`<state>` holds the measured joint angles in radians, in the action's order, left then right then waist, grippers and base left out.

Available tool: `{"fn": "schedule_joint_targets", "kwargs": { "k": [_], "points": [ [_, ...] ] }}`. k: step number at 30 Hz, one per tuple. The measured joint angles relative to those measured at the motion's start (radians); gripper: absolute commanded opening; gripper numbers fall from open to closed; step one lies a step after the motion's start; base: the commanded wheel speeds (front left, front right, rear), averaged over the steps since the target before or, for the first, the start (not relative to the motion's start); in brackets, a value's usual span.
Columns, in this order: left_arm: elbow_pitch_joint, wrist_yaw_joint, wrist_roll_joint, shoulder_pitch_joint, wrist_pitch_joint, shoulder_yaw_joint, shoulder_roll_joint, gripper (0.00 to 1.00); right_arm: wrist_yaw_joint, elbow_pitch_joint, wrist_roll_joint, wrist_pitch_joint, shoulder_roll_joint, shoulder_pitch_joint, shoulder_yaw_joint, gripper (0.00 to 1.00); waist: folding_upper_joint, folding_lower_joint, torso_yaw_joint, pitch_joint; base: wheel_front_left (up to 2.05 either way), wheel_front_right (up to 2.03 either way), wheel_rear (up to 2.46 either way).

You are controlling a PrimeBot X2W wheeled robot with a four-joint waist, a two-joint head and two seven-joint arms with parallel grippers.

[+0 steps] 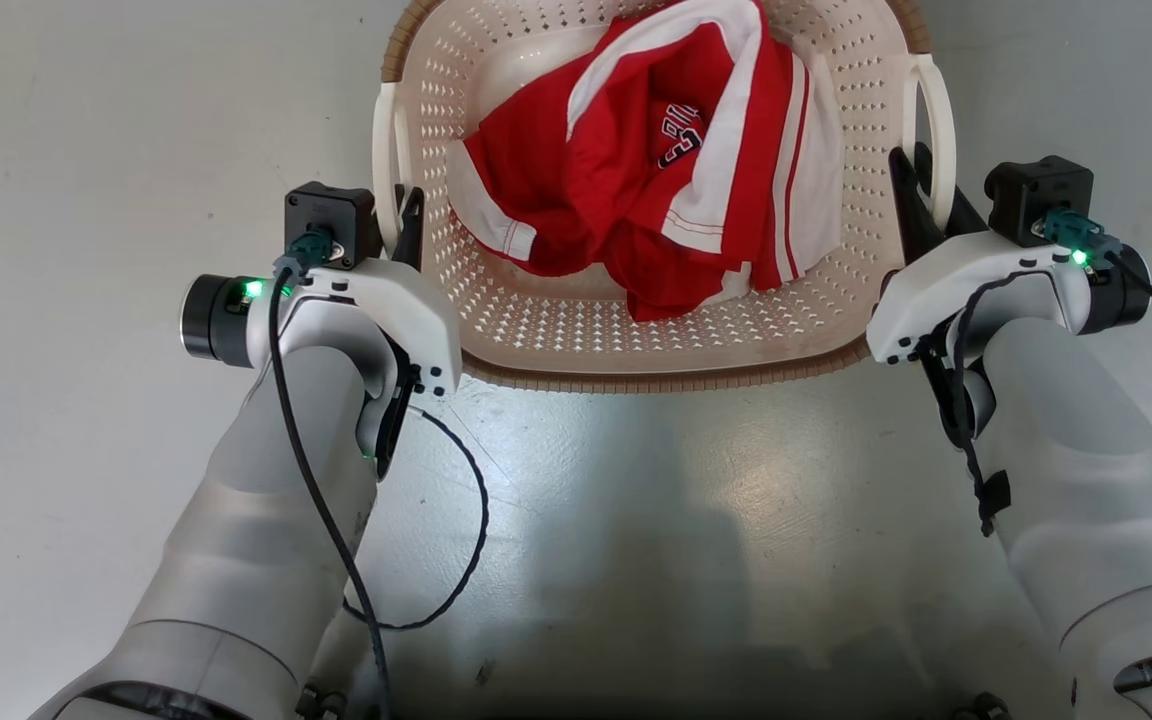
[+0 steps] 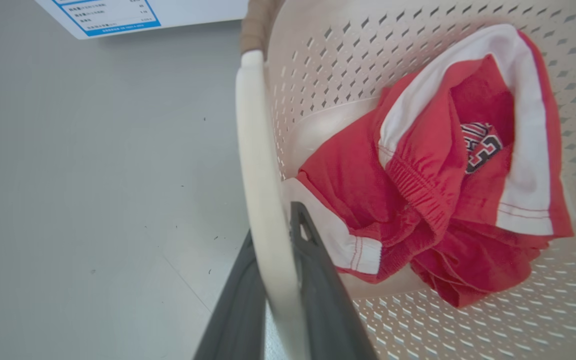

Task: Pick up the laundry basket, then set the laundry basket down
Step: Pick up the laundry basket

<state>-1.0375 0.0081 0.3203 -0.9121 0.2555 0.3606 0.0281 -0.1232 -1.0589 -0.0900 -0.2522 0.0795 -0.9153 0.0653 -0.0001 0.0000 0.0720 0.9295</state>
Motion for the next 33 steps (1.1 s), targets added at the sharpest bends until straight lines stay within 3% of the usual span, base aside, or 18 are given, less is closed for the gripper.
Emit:
{"fn": "schedule_joint_targets", "kwargs": {
  "k": [18, 25, 33],
  "points": [
    [-0.011, 0.038, 0.068, 0.066, 0.0, 0.063, -0.002, 0.0, 0.0, -0.084, -0.049, 0.0, -0.003, 0.028, 0.02, 0.0, 0.0, 0.0, -0.004, -0.116, 0.0, 0.0, 0.0],
    [-0.037, 0.041, 0.089, 0.153, 0.0, 0.047, -0.008, 0.0, 0.0, -0.146, -0.121, 0.0, -0.014, 0.1, 0.084, 0.0, 0.0, 0.0, -0.019, -0.221, 0.0, 0.0, 0.0],
    [-0.101, 0.034, 0.124, 0.281, 0.0, 0.051, -0.017, 0.0, 0.0, -0.188, -0.256, 0.024, -0.026, 0.222, 0.224, 0.0, 0.0001, 0.0, -0.039, -0.374, 0.0, 0.0, 0.0]
  ]
}}
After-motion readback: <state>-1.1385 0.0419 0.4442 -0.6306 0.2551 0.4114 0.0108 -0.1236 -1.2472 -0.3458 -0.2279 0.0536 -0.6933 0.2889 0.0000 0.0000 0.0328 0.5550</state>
